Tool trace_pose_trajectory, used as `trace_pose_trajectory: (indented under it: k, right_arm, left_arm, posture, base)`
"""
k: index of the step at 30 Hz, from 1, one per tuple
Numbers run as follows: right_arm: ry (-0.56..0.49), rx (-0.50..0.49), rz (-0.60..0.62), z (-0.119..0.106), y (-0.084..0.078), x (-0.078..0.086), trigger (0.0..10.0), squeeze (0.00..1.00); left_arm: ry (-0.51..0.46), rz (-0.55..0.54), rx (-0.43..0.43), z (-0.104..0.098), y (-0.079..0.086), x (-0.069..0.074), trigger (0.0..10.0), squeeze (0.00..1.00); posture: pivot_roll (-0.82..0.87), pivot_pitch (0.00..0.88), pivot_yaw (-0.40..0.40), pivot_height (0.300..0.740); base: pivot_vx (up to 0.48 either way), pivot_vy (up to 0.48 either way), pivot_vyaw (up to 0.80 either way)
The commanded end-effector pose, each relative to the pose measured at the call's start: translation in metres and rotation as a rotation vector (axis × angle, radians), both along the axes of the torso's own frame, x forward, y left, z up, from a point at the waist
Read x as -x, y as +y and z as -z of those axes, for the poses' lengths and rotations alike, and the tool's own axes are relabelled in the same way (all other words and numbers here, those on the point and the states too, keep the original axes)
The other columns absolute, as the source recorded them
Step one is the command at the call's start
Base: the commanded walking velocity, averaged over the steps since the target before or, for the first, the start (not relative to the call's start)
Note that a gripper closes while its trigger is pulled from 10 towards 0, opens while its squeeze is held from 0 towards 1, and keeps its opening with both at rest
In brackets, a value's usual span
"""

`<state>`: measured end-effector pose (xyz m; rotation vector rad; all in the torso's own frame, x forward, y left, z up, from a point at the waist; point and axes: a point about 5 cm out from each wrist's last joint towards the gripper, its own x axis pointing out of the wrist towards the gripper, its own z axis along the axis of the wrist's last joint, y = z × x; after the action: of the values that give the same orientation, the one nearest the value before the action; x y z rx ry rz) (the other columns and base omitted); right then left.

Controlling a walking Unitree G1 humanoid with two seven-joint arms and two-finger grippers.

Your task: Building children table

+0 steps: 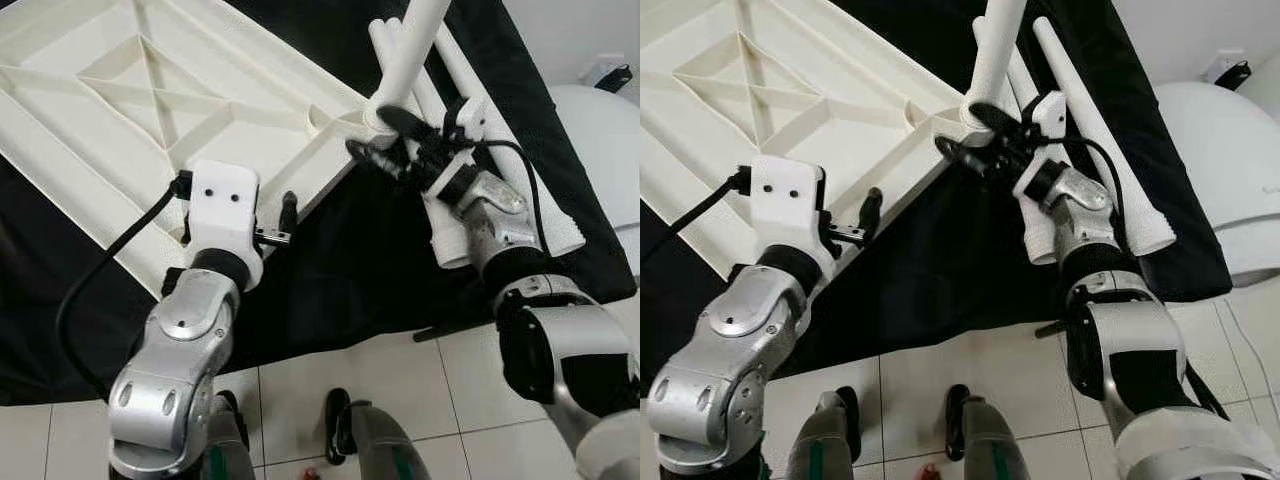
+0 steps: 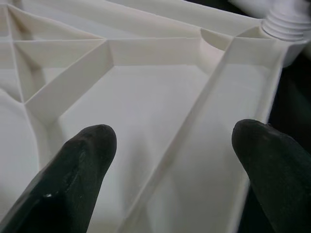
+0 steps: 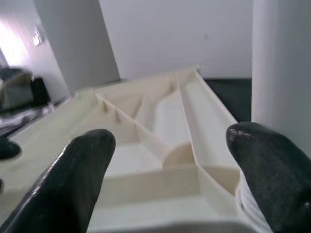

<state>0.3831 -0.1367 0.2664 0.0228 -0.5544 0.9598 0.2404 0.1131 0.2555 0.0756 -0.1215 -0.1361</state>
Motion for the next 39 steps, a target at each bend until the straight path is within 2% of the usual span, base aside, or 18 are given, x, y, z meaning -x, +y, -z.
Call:
trace_pose_trajectory:
  k: [1, 8, 12, 14, 15, 20, 26, 30, 36, 39]
  right_arm:
    - [-0.028, -0.052, -0.019, -0.004, 0.0, 0.005, 10.0, 0.0]
    - [-0.076, -0.078, -0.056, -0.009, 0.009, 0.022, 10.0, 0.0]
    - [-0.068, -0.089, -0.063, -0.009, 0.011, 0.031, 10.0, 0.0]
    - [-0.065, -0.099, -0.058, -0.01, 0.015, 0.042, 10.0, 0.0]
    - [-0.055, -0.106, -0.034, -0.01, 0.017, 0.049, 10.0, 0.0]
    - [-0.022, -0.101, 0.024, -0.005, 0.02, 0.057, 10.0, 0.0]
    - [0.047, -0.099, 0.181, 0.002, 0.023, 0.072, 10.0, 0.0]
    - [0.055, -0.095, 0.218, 0.002, 0.025, 0.077, 10.0, 0.0]
    - [0.042, -0.086, 0.307, -0.002, 0.027, 0.084, 10.0, 0.0]
    - [0.061, -0.126, 0.347, -0.004, 0.03, 0.09, 10.0, 0.0]
  left_arm:
    - [0.004, 0.126, -0.015, 0.001, -0.001, -0.001, 10.0, 0.0]
    - [0.0, 0.126, -0.048, 0.002, 0.01, -0.014, 10.0, 0.0]
    - [0.006, 0.144, -0.07, 0.004, 0.013, -0.02, 10.0, 0.0]
    - [0.009, 0.161, -0.086, 0.007, 0.015, -0.025, 10.0, 0.0]
    - [0.009, 0.166, -0.084, 0.008, 0.017, -0.03, 10.0, 0.0]
    - [0.007, 0.186, -0.088, 0.009, 0.019, -0.035, 10.0, 0.0]
    - [-0.017, 0.241, -0.111, 0.007, 0.02, -0.04, 10.0, 0.0]
    - [-0.022, 0.258, -0.123, 0.007, 0.019, -0.042, 10.0, 0.0]
    - [-0.012, 0.298, -0.167, 0.013, 0.019, -0.044, 10.0, 0.0]
    - [-0.003, 0.332, -0.215, 0.018, 0.018, -0.044, 10.0, 0.0]
  posture:
    - [0.18, 0.322, -0.059, 0.74]
    - [0.14, 0.294, -0.048, 0.74]
    - [0.13, 0.278, -0.048, 0.74]
    - [0.11, 0.263, -0.05, 0.74]
    - [0.11, 0.253, -0.049, 0.74]
    - [0.09, 0.24, -0.047, 0.74]
    - [0.07, 0.22, -0.043, 0.74]
    - [0.06, 0.217, -0.041, 0.74]
    - [0.05, 0.213, -0.04, 0.74]
    - [0.04, 0.212, -0.039, 0.74]
  base:
    - [0.0, 0.0, 0.0]
    - [0.0, 0.0, 0.0]
    - [0.0, 0.0, 0.0]
    - [0.0, 0.0, 0.0]
    - [0.0, 0.0, 0.0]
    - [0.0, 0.0, 0.0]
    - [0.0, 0.0, 0.0]
    - [0.0, 0.0, 0.0]
    - [0.0, 0.0, 0.0]
    - [0.0, 0.0, 0.0]
